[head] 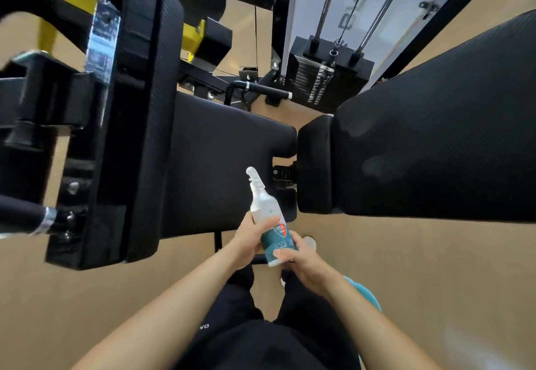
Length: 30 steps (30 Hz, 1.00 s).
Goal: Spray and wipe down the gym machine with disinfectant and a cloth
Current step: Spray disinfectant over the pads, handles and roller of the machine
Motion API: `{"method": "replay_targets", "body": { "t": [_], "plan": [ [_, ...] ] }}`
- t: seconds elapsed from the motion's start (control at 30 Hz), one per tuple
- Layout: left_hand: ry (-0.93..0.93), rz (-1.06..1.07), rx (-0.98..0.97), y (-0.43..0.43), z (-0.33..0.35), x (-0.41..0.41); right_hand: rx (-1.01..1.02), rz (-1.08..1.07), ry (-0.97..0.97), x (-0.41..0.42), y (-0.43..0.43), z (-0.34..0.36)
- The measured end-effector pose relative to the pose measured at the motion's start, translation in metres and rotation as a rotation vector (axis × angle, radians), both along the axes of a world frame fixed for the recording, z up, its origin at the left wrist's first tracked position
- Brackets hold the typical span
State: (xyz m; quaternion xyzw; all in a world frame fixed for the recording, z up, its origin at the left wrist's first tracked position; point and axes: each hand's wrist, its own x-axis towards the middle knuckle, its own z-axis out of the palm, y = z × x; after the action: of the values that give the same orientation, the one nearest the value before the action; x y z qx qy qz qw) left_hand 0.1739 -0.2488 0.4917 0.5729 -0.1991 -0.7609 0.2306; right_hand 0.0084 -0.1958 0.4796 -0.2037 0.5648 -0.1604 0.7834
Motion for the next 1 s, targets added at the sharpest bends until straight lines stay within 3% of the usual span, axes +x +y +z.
{"method": "replay_targets", "body": {
  "t": [0.17,0.43,0.57,0.73,1.0],
  "plan": [
    [-0.362,-0.189,-0.109,-0.003,-0.003,0.020,0.062,-0.031,0.005,0.003,-0.049,-0.015],
    [-0.653,-0.343,-0.141,0.003,0.003,0.012,0.040,0.191,-0.095,0.028,-0.150,-0.029],
    [-0.597,-0.196,-0.050,0.004,-0.001,0.002,0.131,-0.011,-0.064,0.044,-0.164,-0.037],
    [-0.381,-0.067,0.139,0.023,-0.013,0.010,0.117,-0.088,-0.018,0.048,-0.171,-0.051],
    [-0.289,0.368,0.172,0.020,-0.015,0.017,0.168,-0.198,-0.054,0.047,-0.194,-0.061]
  ]
}}
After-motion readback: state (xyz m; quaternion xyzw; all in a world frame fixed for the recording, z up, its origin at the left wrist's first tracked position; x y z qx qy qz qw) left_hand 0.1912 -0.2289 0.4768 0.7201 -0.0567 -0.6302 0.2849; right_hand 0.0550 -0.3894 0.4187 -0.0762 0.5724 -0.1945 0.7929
